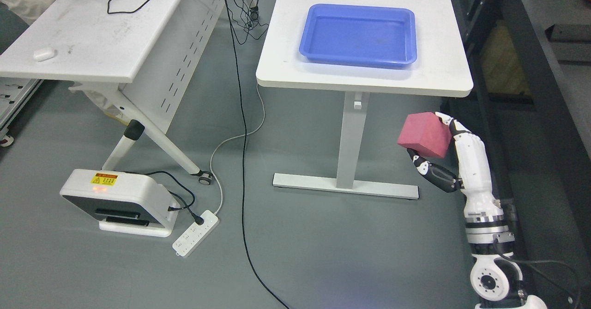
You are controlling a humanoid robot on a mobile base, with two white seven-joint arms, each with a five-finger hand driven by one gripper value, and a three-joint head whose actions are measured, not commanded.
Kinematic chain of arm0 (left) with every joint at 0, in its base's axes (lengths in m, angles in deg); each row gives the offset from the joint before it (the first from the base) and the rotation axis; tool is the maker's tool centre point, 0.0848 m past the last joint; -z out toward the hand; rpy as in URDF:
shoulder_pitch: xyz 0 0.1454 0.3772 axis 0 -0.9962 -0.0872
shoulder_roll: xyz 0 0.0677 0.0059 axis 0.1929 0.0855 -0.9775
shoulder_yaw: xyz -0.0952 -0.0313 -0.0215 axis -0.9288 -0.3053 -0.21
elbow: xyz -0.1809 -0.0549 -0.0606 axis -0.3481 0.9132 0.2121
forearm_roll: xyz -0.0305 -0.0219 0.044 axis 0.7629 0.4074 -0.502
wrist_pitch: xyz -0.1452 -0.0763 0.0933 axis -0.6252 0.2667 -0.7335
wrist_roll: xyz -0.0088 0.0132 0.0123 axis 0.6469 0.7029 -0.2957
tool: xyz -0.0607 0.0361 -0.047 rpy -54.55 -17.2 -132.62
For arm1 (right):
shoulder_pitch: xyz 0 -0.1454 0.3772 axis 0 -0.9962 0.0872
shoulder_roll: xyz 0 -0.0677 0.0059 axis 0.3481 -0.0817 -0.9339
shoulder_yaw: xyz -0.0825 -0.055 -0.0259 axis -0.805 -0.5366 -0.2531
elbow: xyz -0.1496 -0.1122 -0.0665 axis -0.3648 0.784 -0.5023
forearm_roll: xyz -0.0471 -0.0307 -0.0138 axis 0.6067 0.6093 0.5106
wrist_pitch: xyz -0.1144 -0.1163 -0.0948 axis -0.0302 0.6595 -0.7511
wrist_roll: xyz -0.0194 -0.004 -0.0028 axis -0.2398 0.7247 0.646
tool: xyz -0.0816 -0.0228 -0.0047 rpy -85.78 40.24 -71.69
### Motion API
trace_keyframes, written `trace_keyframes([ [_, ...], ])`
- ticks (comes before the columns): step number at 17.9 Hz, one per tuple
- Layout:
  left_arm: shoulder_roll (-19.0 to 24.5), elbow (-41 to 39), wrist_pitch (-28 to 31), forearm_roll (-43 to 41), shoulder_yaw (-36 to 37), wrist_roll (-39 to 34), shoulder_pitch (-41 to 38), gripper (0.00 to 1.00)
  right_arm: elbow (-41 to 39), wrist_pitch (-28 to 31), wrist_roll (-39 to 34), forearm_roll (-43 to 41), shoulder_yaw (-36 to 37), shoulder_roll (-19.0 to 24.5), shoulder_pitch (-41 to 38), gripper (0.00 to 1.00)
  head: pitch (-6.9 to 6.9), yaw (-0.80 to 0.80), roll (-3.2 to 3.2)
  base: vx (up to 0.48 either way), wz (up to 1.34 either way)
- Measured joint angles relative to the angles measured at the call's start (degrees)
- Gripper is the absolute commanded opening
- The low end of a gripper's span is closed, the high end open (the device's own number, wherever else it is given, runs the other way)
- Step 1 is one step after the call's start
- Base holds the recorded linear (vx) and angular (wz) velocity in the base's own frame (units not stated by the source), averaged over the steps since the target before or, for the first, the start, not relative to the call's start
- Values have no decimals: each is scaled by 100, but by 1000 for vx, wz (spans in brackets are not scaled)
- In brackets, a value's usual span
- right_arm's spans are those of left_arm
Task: Pick pink block from left shelf to tray
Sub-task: 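Turn and drive toward the white table holding the block in the right hand, then lower the pink block into the blue tray with the right hand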
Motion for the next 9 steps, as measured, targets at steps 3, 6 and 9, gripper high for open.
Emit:
trace_keyframes([
  [3, 0, 0, 0, 0, 0, 0, 0, 100, 0, 0, 0, 0, 0, 0, -2, 6, 0, 0, 0, 346, 76],
  [6, 0, 0, 0, 0, 1, 0, 0, 100, 0, 0, 0, 0, 0, 0, -2, 6, 0, 0, 0, 315, 119],
  [9, 0, 0, 0, 0, 1, 0, 0, 100, 0, 0, 0, 0, 0, 0, -3, 6, 0, 0, 0, 288, 69],
])
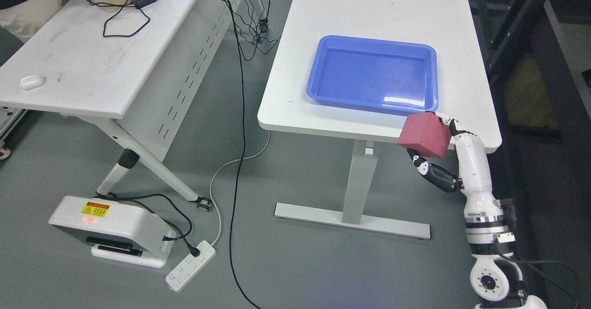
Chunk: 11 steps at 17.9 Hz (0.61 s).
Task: Pick pink block from left shelf to tray
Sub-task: 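Lower the pink block into the blue tray with the right hand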
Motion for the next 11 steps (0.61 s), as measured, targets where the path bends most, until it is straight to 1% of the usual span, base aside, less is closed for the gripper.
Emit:
trace_keyframes([
  [7, 0, 0, 0, 0, 0, 0, 0, 100, 0, 0, -38, 0, 0, 0, -1, 6, 0, 0, 0, 250, 48],
  [11, 0, 0, 0, 0, 0, 0, 0, 100, 0, 0, -181, 2, 0, 0, 18, 6, 0, 0, 0, 192, 21],
])
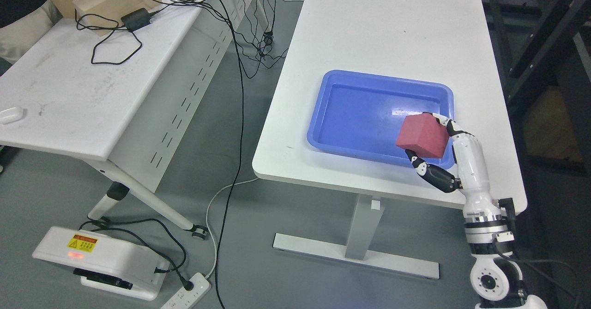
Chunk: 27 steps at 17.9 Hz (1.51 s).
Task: Pick pink block from left shelf to tray
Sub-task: 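Lower the pink block into the blue tray with the right hand, then open the right hand and withdraw it from the blue tray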
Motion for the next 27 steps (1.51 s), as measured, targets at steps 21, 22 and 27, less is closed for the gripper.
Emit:
trace_keyframes([
  [21, 0, 0, 0, 0, 0, 0, 0, 100, 268, 985, -680, -34, -681, 0, 229, 59, 0, 0, 0, 71, -1],
  [22, 0, 0, 0, 0, 0, 0, -1, 100, 281, 1023, -681, -97, -697, 0, 234, 62, 0, 0, 0, 0, 0],
  [27, 0, 0, 0, 0, 1, 0, 0, 100, 323, 1202, -638, -351, -749, 0, 252, 77, 0, 0, 0, 0, 0],
])
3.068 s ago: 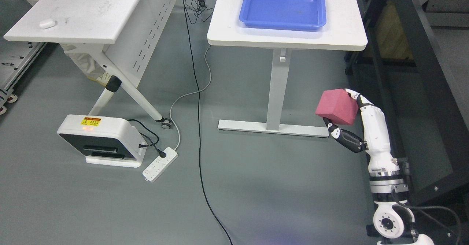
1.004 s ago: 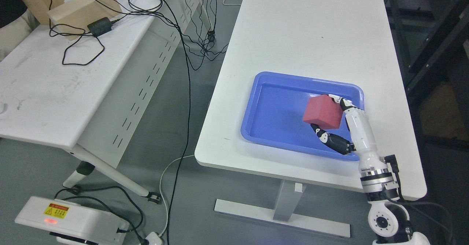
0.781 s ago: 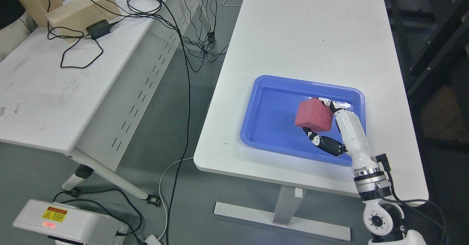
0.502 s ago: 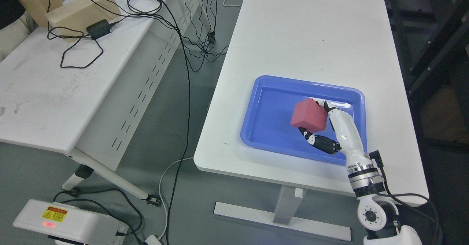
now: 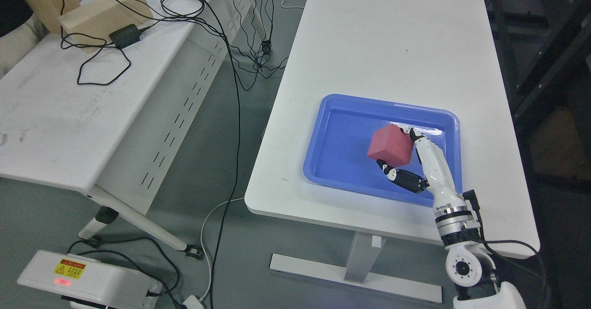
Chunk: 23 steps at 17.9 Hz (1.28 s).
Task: Pick pink block from left shelf to tray
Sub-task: 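Open the right hand and withdraw it from the blue tray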
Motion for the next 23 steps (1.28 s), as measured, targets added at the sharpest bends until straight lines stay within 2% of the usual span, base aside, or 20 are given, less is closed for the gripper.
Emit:
trace_keyframes([
  [2, 0, 0, 0, 0, 0, 0, 0, 100, 13, 83, 4, -99, -17, 0, 3, 85, 0, 0, 0, 0, 0],
  [6, 0, 0, 0, 0, 0, 0, 0, 100, 33, 161, 34, -309, -42, 0, 6, 90, 0, 0, 0, 0, 0],
  [7, 0, 0, 0, 0, 0, 0, 0, 100, 36, 162, 36, -352, -47, 0, 7, 99, 0, 0, 0, 0, 0],
  [12, 0, 0, 0, 0, 0, 0, 0, 100, 50, 101, 2, -779, -68, 0, 10, 100, 0, 0, 0, 0, 0],
  [18, 0, 0, 0, 0, 0, 0, 0, 100, 55, -58, -19, -1688, 31, 0, 10, 100, 0, 0, 0, -56, -4],
  [23, 0, 0, 0, 0, 0, 0, 0, 100, 55, 147, -19, -2306, 139, 0, 10, 100, 0, 0, 0, -129, -3],
])
